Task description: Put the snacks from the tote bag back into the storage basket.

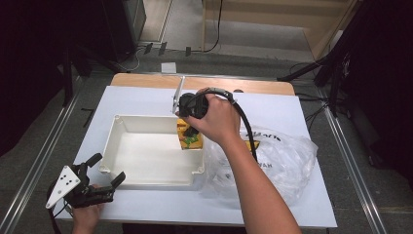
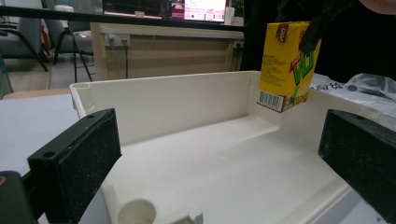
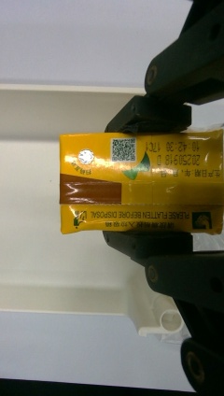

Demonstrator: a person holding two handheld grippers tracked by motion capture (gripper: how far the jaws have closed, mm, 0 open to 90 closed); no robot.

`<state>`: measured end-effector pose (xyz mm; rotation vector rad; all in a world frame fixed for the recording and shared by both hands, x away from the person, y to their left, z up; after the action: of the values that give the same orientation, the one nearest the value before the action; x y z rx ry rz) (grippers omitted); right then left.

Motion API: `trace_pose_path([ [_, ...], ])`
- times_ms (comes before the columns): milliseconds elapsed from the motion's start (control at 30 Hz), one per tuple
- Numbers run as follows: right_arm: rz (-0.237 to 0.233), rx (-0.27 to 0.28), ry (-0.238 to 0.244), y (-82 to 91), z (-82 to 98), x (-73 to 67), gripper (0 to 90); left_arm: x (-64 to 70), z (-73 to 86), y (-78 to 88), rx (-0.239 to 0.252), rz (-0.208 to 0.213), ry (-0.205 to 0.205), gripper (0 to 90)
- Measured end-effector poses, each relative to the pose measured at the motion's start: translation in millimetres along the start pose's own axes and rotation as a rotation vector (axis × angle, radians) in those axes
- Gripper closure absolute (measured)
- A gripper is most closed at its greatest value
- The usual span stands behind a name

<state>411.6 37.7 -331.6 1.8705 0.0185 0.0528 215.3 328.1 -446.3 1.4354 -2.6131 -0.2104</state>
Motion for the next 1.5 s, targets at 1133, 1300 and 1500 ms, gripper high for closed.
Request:
trace_pose_path([
  [1133,-0.021,-0.011,-0.014,-36.9,8.7,-6.6,53.9,0.5,0.0,-0.2,0.001,-0.001,-0.001,0.0],
  [1300,-0.024,-0.012,-0.013,-39.6,9.5,-7.6,53.9,0.5,0.0,-0.2,0.000,-0.001,-0.001,0.0],
  [1500,-0.031,-0.014,-0.022,-42.3,11.4,-8.9,53.8,0.4,0.0,-0.1,0.000,-0.002,-0.002,0.0],
])
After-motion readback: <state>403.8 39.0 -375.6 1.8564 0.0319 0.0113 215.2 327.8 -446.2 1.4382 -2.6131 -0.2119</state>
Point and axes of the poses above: each handheld gripper's, and its own axes: y roughly backward along the jaws, z roughly out of its underside, x roughly to its right, the point moved 2 cm from there along -y, roughly forward along the jaws, and after that the axes turned 4 degrees about -x, right-handed, at the moved point
